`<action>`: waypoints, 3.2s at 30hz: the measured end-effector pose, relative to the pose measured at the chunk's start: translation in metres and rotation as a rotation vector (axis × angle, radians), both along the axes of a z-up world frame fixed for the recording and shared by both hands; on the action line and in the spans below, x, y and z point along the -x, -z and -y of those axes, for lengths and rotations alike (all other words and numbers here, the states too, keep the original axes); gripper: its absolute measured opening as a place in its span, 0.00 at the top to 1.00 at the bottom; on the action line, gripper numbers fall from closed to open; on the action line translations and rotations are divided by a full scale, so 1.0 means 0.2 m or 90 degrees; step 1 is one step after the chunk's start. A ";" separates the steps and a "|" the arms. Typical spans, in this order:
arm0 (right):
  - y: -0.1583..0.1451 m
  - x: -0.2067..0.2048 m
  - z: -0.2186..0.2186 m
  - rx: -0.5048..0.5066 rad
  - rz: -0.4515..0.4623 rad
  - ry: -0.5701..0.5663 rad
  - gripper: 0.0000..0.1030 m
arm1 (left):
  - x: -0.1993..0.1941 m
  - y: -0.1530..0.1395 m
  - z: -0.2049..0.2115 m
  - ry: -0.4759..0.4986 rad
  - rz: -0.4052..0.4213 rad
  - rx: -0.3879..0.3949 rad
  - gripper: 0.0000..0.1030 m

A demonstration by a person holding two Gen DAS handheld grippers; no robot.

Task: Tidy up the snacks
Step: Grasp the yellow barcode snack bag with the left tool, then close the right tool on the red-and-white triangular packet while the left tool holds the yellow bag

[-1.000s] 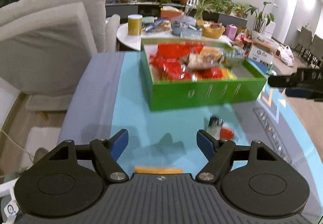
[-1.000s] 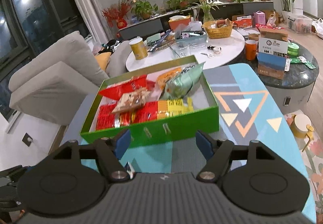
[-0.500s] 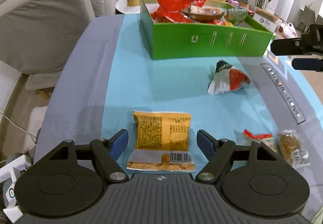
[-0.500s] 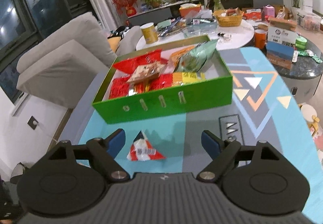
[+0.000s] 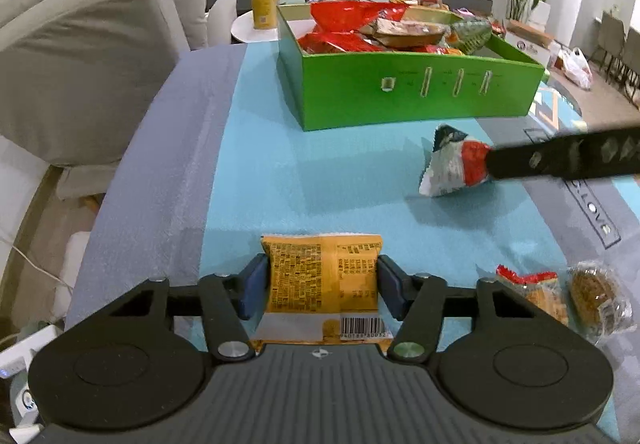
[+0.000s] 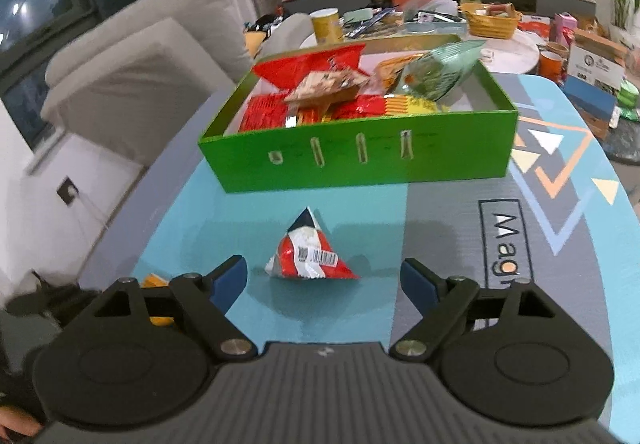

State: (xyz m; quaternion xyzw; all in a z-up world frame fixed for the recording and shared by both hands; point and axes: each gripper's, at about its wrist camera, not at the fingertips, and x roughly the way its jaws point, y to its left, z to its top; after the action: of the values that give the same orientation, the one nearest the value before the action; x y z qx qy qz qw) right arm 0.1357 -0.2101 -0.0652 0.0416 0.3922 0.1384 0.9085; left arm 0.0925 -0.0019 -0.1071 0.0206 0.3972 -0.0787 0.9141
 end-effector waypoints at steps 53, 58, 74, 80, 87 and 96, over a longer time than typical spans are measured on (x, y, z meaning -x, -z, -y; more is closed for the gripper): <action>-0.03 0.04 0.10 -0.034 0.004 0.010 0.58 | 0.00 -0.21 0.10 0.017 0.055 0.041 0.51; -0.03 0.07 0.15 -0.052 -0.006 0.026 0.58 | 0.01 -0.23 0.14 0.030 0.061 0.043 0.51; 0.05 0.14 0.10 -0.019 0.019 0.026 0.43 | 0.00 -0.24 0.08 0.003 0.064 0.038 0.51; 0.11 0.08 0.11 -0.052 -0.025 0.038 0.43 | -0.03 -0.21 0.08 0.004 0.054 0.039 0.51; 0.11 0.08 0.05 -0.020 -0.030 -0.006 0.43 | -0.06 -0.19 0.08 0.007 0.044 0.040 0.51; 0.12 0.11 -0.03 0.095 0.002 -0.062 0.53 | -0.08 -0.18 0.09 0.005 0.035 0.038 0.51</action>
State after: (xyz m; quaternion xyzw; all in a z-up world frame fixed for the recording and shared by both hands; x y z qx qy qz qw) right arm 0.1146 -0.2041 -0.0890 -0.0452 0.4013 0.1529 0.9020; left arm 0.1080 -0.0193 -0.0714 -0.0033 0.3696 -0.0936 0.9245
